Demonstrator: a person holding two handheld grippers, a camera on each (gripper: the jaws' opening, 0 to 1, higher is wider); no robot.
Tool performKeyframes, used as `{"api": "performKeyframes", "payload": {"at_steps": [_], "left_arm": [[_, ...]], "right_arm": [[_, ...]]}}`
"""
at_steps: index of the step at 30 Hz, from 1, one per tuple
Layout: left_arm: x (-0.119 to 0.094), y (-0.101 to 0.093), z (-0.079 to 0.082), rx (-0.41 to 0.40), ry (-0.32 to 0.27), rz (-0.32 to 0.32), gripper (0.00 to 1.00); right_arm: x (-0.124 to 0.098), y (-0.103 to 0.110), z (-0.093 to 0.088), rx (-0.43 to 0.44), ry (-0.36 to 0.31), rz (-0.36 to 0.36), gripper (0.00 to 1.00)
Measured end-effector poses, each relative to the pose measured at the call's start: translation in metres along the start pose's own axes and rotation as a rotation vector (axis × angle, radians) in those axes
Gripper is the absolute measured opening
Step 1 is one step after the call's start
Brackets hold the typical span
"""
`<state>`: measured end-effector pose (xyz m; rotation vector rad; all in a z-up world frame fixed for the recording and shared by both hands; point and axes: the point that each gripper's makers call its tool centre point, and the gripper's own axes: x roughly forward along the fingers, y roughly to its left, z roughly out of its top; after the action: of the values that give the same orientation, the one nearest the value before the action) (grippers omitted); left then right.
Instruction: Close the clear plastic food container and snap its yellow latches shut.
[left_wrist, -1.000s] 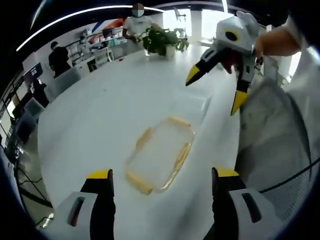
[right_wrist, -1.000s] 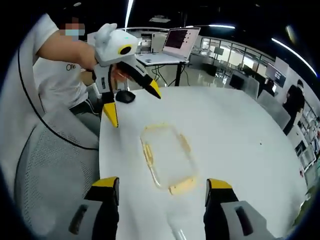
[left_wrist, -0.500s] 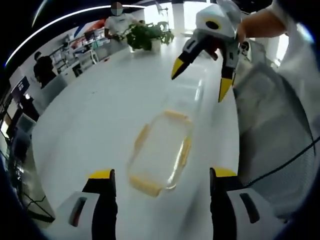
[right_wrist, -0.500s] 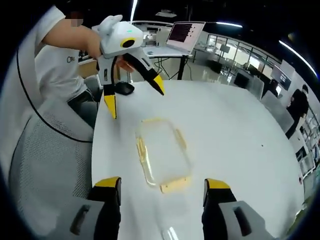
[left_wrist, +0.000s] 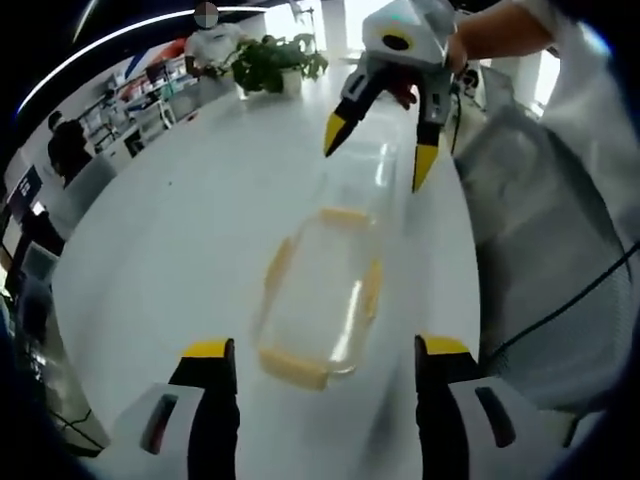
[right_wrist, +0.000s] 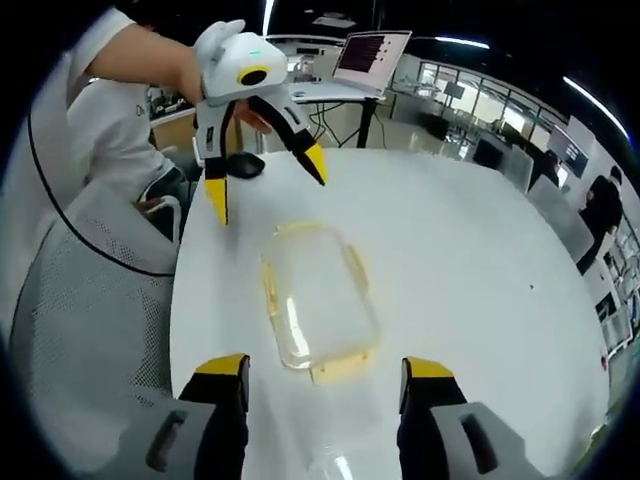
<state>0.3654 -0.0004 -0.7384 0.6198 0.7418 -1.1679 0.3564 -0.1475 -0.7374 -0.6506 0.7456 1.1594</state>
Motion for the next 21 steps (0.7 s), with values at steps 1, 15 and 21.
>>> {"api": "performKeyframes", "payload": {"at_steps": [1,15,21], "left_arm": [[0.001,0.001,-0.001,-0.001,0.004,-0.002,0.70],[0.013,0.006,-0.021,0.129,0.106,-0.058,0.63],[0.018,0.011,-0.033,0.167,0.149,-0.077,0.58]], "right_arm": [[0.001,-0.001,-0.001,-0.009,0.006,0.000,0.58],[0.015,-0.007,-0.008,-0.054,0.042,0.028,0.55],[0.021,-0.012,-0.012,-0.063,0.064,0.041,0.52]]}}
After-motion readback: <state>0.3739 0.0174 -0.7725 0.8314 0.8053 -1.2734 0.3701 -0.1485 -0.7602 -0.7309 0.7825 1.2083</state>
